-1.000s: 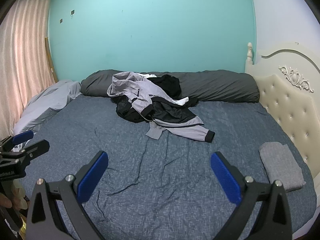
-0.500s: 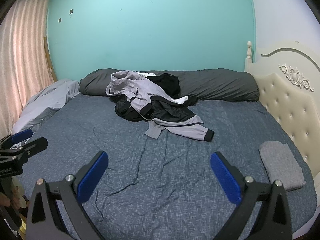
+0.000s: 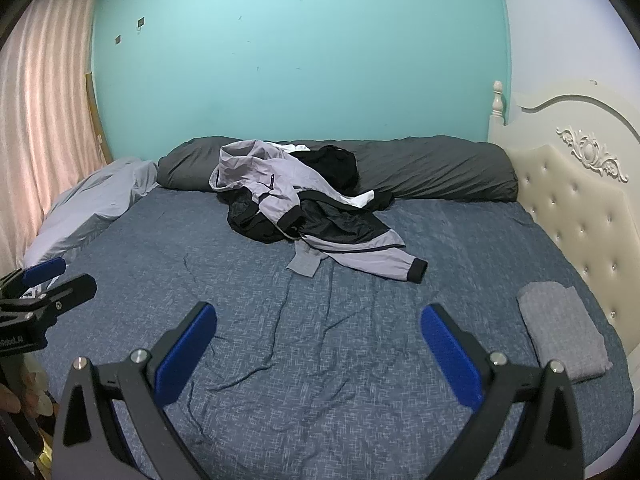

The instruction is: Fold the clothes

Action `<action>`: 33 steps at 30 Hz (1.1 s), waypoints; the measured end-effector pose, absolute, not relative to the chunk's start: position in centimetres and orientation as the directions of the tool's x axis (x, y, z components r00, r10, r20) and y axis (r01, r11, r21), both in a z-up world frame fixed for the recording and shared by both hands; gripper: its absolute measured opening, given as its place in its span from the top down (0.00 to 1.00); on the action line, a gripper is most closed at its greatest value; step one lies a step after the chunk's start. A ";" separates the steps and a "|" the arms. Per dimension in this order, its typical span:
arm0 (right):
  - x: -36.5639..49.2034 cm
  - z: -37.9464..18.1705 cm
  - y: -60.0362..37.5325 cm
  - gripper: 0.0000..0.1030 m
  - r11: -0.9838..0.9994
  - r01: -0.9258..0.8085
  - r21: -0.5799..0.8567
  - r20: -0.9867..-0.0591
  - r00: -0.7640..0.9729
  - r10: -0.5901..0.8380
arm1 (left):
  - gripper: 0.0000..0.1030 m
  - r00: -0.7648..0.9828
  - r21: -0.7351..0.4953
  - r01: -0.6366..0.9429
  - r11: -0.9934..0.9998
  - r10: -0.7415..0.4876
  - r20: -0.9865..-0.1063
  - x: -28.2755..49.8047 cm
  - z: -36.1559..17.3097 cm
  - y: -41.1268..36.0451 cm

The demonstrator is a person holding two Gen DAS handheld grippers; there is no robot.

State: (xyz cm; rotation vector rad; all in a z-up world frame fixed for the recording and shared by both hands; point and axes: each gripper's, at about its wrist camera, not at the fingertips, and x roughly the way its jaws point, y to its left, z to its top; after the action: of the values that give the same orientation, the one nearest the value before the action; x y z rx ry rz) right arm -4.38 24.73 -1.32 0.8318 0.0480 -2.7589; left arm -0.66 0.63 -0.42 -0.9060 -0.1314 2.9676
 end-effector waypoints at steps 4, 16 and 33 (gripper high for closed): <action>-4.4 -1.2 24.8 0.00 -0.966 0.253 0.044 -0.547 -0.803 -0.235 | 0.00 -0.828 -0.092 -0.011 -0.996 0.061 -0.557 -0.8 -0.2 0.6; -4.6 -0.6 24.7 0.00 -0.966 0.254 0.044 -0.545 -0.805 -0.237 | 0.01 -0.829 -0.089 -0.008 -0.996 0.056 -0.556 -0.9 0.2 0.6; -4.7 -0.8 24.7 0.00 -0.966 0.254 0.043 -0.548 -0.803 -0.235 | 0.00 -0.826 -0.102 -0.017 -0.995 0.071 -0.559 -1.4 0.0 0.3</action>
State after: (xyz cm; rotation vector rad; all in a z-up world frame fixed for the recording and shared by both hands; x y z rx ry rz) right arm -4.73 24.69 -0.85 0.8327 0.0472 -2.7604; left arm -1.39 0.30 0.01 -0.9098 -0.1430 2.9551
